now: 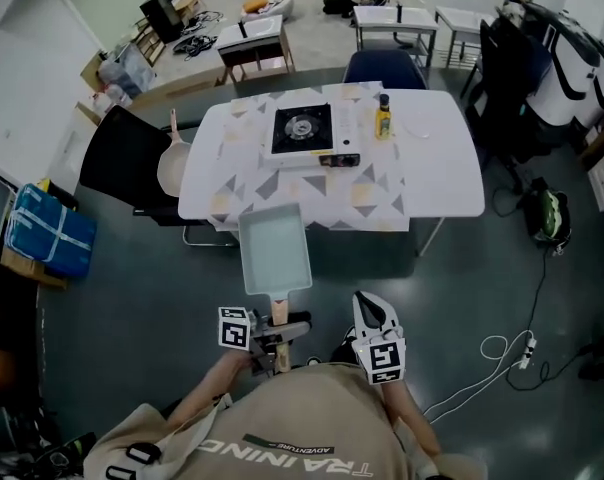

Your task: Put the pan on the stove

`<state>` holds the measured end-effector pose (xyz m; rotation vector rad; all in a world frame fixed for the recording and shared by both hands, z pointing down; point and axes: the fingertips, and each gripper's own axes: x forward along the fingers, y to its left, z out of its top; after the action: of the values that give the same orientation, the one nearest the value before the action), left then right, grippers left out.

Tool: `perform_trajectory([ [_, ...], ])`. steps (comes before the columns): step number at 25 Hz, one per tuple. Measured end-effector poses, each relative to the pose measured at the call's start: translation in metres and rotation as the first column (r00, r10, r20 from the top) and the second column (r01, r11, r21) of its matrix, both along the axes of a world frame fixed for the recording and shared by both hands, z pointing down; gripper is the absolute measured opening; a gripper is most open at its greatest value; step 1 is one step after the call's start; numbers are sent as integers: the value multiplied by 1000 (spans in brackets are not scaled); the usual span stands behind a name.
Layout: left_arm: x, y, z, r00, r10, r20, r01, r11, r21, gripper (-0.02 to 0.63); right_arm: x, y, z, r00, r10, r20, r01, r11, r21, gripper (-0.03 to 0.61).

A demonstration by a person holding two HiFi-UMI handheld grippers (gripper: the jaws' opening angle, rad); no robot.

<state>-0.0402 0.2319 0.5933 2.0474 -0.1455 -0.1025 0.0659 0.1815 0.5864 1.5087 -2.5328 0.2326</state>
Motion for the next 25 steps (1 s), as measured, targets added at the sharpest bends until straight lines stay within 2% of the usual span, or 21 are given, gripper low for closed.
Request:
perform_trajectory([
  [7, 10, -40, -5, 997, -80, -12, 80, 997, 3, 163, -7, -41, -6, 988, -140, -63, 142, 989, 32, 3],
  [11, 9, -60, -6, 991, -132, -13, 132, 991, -11, 163, -10, -57, 0, 982, -181, -47, 181, 983, 13, 3],
  [17, 0, -98, 1, 988, -153, 3, 153, 988, -16, 163, -16, -89, 12, 986, -162, -27, 162, 987, -23, 3],
  [22, -10, -137, 5, 992, -124, 1, 124, 992, -19, 163, -27, -131, 4, 990, -136, -36, 135, 990, -45, 3],
  [25, -22, -163, 5, 996, -94, 7, 94, 996, -2, 163, -39, -159, -9, 992, -117, -43, 116, 993, -25, 3],
])
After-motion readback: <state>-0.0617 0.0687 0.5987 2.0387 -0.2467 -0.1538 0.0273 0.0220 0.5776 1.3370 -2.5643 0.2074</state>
